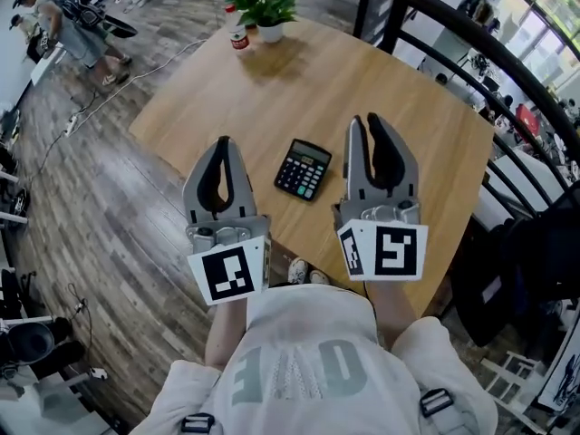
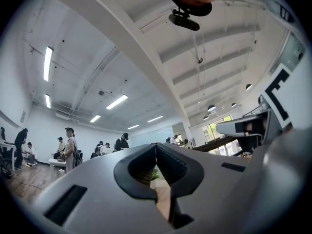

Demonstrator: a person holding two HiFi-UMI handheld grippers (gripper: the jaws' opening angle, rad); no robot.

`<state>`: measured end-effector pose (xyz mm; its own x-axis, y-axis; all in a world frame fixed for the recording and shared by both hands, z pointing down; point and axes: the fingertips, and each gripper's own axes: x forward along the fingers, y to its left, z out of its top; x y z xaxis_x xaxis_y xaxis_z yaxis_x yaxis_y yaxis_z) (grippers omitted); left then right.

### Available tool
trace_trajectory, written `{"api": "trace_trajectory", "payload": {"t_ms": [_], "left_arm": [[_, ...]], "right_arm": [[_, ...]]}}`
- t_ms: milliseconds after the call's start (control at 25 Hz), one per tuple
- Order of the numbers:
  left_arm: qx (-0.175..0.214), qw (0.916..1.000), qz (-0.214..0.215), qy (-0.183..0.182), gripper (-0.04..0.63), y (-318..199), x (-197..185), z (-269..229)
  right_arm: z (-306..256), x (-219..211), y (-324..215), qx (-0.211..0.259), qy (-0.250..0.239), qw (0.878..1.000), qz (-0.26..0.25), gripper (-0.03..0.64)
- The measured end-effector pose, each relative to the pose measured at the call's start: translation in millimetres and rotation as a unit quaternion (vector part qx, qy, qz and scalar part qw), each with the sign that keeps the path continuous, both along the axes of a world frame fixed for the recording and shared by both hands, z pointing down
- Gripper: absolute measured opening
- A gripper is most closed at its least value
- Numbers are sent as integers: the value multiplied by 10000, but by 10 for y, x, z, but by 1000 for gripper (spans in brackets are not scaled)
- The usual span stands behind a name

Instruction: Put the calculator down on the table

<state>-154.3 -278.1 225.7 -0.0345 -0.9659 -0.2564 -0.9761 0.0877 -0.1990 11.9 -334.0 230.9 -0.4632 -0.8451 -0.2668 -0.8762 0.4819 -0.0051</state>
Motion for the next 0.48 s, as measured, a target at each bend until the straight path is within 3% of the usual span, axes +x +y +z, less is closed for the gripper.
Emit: {"api": "trace_trajectory", "payload": {"t_ms": [240, 480], "left_arm": [[61, 9990, 378, 228, 9, 38, 256, -84], [21, 9988, 403, 260, 9, 122, 275, -64]], "right_arm": [[153, -159, 347, -44, 81, 9999, 92, 22], [200, -307, 398, -148, 159, 9997, -80, 20]]}}
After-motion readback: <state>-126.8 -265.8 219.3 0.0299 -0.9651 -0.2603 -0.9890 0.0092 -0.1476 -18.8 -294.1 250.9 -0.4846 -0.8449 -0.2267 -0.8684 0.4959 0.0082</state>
